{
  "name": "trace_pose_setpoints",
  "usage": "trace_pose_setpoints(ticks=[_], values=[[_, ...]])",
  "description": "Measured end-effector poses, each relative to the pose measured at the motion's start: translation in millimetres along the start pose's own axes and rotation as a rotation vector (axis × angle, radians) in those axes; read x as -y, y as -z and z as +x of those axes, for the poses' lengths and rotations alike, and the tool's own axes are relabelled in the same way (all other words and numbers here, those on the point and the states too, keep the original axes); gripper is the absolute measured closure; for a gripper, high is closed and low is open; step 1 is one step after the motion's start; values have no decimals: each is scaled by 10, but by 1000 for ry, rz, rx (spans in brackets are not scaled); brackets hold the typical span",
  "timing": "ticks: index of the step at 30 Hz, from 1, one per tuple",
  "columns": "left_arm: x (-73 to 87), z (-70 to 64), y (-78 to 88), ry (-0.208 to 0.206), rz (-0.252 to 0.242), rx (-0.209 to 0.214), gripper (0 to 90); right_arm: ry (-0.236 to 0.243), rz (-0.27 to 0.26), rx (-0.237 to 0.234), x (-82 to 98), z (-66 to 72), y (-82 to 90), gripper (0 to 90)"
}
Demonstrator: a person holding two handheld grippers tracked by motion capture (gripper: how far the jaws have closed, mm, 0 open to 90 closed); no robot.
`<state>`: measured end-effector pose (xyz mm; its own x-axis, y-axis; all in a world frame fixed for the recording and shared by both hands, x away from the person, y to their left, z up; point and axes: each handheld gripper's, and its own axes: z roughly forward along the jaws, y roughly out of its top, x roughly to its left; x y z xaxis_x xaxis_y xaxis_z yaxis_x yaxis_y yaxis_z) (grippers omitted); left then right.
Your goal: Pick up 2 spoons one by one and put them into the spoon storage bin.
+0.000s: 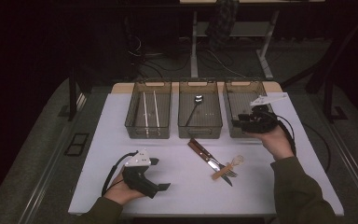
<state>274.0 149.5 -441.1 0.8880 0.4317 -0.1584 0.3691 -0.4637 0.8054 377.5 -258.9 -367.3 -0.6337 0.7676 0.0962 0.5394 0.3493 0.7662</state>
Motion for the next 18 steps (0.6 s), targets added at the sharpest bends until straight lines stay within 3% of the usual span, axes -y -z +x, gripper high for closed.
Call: trace_pose_setpoints(ticks=[6,10,18], values=[[2,1,-21,1,8,6,0,14,49,-29,268,25,-10,804],[0,-4,-21,1,8,6,0,35,83,-48,344,76,-12,892],[-1,-10,0,-4,4,5,0,105,164,-100,502,285,-107,892]])
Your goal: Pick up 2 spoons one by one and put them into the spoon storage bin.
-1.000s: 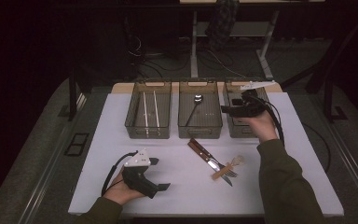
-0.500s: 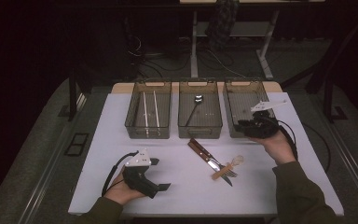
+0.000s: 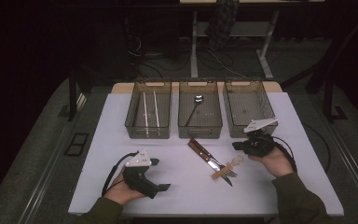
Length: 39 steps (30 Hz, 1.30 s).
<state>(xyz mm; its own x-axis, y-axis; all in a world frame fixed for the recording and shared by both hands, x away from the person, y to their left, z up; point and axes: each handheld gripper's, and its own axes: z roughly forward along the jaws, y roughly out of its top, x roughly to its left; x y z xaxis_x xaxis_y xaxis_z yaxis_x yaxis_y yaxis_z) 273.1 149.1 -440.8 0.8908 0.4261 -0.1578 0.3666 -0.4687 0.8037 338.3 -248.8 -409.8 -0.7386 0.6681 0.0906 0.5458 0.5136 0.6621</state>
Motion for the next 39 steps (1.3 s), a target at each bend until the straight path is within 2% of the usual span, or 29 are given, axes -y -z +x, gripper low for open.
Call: trace_pose_setpoints(ticks=[4,10,20,39], values=[[-2,-3,-4,-2,1,-1,0,28,51,-14,57,82,-86,892],[-3,-8,-5,-4,4,0,0,63,96,-28,72,185,-165,892],[-3,-13,-13,-7,7,6,0,95,167,-12,90,251,-279,892],[-2,-14,-14,-6,10,6,0,54,194,5,223,193,-145,893]])
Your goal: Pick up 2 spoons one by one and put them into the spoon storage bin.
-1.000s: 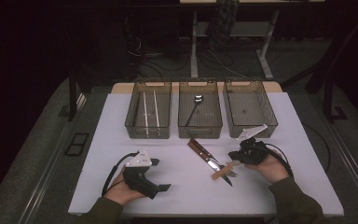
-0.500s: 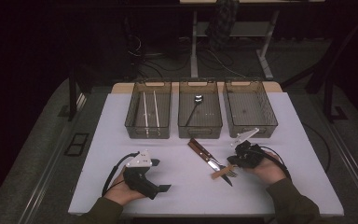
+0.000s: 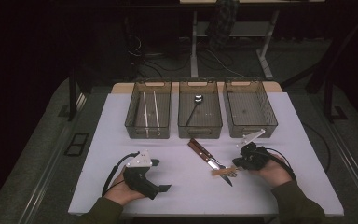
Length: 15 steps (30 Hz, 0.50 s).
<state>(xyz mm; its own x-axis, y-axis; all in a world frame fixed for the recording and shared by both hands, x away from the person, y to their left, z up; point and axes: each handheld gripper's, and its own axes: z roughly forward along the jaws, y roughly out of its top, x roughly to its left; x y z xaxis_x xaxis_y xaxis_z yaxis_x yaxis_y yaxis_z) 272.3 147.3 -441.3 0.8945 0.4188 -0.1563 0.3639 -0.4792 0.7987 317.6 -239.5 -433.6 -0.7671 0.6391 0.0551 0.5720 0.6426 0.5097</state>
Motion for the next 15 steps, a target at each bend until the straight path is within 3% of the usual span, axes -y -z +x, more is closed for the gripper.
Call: trace_pose_setpoints(ticks=[7,10,15], values=[[-3,0,-9,-3,3,0,0,-23,-12,6,142,-38,80,892],[-5,-6,-8,-3,2,0,0,-37,-48,10,153,-64,99,882],[-1,0,-1,-2,2,-2,0,-72,-124,-11,157,-111,205,773]])
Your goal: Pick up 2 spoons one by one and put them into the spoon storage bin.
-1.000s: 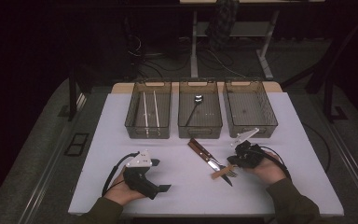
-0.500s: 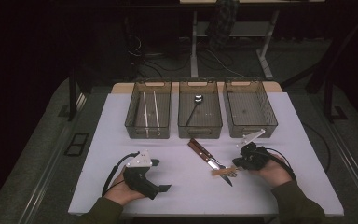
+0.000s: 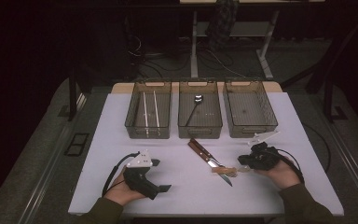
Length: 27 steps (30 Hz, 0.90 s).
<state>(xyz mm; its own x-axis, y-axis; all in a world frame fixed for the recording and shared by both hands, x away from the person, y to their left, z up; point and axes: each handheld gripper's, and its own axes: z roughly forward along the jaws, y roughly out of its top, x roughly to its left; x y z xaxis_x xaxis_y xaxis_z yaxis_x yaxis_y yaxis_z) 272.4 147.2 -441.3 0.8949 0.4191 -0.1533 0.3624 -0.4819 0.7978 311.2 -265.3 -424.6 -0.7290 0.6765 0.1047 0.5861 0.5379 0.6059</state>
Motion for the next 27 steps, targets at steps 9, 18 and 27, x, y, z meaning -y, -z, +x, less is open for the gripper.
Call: trace_pose_setpoints(ticks=[9,18,27], values=[[1,0,-8,-2,6,3,0,-66,3,-36,216,-66,65,603],[2,0,-9,-2,7,2,0,-55,16,-59,270,-50,48,605],[3,0,-10,-5,9,0,0,-5,34,-71,301,1,40,591]])
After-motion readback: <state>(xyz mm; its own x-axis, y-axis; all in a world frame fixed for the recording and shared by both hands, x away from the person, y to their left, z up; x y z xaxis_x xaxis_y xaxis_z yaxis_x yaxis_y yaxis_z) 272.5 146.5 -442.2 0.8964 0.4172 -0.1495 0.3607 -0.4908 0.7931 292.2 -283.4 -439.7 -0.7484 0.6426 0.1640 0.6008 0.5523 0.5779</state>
